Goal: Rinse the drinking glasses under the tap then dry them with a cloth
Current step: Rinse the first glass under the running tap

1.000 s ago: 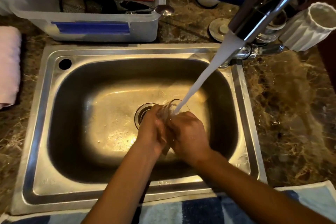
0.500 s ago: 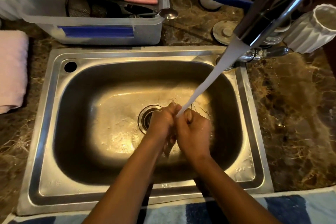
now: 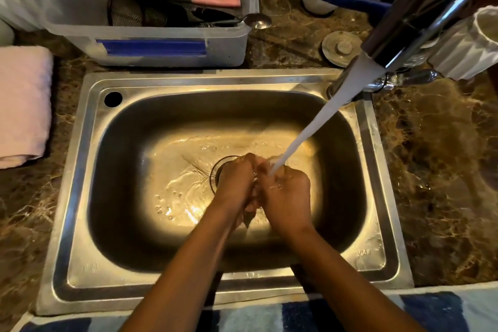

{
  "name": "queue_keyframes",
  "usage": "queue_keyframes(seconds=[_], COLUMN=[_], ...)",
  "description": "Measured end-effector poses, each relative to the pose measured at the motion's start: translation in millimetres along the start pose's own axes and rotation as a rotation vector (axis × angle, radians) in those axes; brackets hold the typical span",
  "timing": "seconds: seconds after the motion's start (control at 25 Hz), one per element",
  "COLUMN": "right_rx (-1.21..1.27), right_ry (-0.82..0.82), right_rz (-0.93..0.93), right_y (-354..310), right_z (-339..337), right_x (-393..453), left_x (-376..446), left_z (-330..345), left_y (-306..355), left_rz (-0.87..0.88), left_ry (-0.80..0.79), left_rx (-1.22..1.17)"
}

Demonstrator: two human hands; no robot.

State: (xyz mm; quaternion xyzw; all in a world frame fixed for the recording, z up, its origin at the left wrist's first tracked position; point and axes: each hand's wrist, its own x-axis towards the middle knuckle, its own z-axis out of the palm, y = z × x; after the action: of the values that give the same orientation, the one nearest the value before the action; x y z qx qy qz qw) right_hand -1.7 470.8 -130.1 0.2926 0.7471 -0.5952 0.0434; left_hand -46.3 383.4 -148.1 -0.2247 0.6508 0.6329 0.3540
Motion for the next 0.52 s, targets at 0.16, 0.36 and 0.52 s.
queue_keyframes(seconds=[0.16,0.36,0.52], right_rx=[0.146,-0.261,0.017], right_ry=[0.067,-0.052,-0.062], right_rz=[0.307,-0.267,0.052], right_y=[-9.6,2.1,-7.2], right_z=[0.5,-4.2,3.8], right_x=[13.5,-2.7,8.6], left_x=[-8.2,-2.3,-5.5], left_z=[14.9,-9.6,-8.3], left_y=[-13.4,12.1,-10.1], left_rz=[0.422,-0.218,0.273], left_ry=[0.280,-0.159,0.127], left_rx=[0.194,-0.109,0.040])
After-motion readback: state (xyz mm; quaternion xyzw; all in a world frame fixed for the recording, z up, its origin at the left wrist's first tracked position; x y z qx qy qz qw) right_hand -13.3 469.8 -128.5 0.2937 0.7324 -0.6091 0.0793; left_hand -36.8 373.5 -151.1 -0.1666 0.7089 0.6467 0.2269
